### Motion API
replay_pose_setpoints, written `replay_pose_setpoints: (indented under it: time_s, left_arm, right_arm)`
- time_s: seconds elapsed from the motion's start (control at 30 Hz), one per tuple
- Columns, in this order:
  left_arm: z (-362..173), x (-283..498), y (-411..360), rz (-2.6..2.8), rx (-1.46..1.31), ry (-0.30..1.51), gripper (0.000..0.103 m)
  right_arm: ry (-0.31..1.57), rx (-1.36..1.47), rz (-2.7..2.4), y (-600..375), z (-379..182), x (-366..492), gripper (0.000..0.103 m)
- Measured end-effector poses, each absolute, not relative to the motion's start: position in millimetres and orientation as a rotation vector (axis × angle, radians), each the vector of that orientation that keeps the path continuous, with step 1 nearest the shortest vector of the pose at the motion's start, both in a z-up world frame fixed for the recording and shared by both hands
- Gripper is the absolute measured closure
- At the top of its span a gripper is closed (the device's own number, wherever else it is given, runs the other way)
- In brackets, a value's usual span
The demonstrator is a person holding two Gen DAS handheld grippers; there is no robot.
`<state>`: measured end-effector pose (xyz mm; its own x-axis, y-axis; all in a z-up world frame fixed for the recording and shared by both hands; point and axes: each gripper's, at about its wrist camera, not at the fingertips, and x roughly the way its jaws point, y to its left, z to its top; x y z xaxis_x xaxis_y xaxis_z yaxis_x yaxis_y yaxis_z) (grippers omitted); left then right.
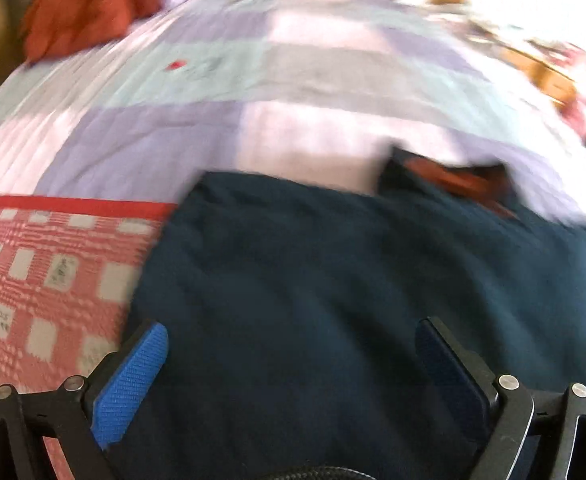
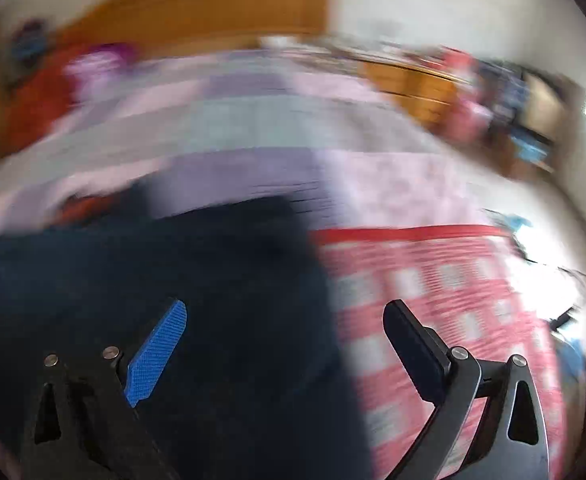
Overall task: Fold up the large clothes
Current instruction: 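Carry the jacket with both grippers and lower it onto the red checkered mat, then open both grippers and release the jacket on the mat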
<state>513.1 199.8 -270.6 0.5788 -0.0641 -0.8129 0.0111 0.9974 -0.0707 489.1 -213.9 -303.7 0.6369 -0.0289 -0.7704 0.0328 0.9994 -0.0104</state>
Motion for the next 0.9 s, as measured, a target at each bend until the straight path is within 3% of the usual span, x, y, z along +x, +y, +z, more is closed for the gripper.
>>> replay_pose_setpoints:
  time_s: [0.13, 0.3, 0.43, 0.7, 0.9]
  left_arm:
    - [-277.4, 431.3, 143.1, -0.167, -0.045, 0.937, 0.001]
    - [-327.2, 402.2, 128.4, -0.167, -0.034, 1.011, 0.001]
    - [-343.8, 404.5, 155.8, -0.153, 0.012, 0.99, 0.0]
    - [-346.2, 420.5, 252.3, 0.042, 0.022, 1.029, 0.0]
    - [-308.5, 435.6, 280.5, 0.142, -0.041, 0.964, 0.001]
  right_arm:
    - [0.866, -0.112, 0.192, -113.5, -317.0, 406.8, 0.001]
    - [0.851, -0.36, 0.35, -47.7, -357.1, 357.8, 0.001]
    - [0.865, -0.403, 0.25, -103.4, -380.5, 360.4, 0.001]
    - [0.993, -0.082, -0.146, -296.8, -368.2, 363.7, 0.001]
    - [0.953, 0.007, -0.31, -332.2, -331.5, 340.3, 0.003]
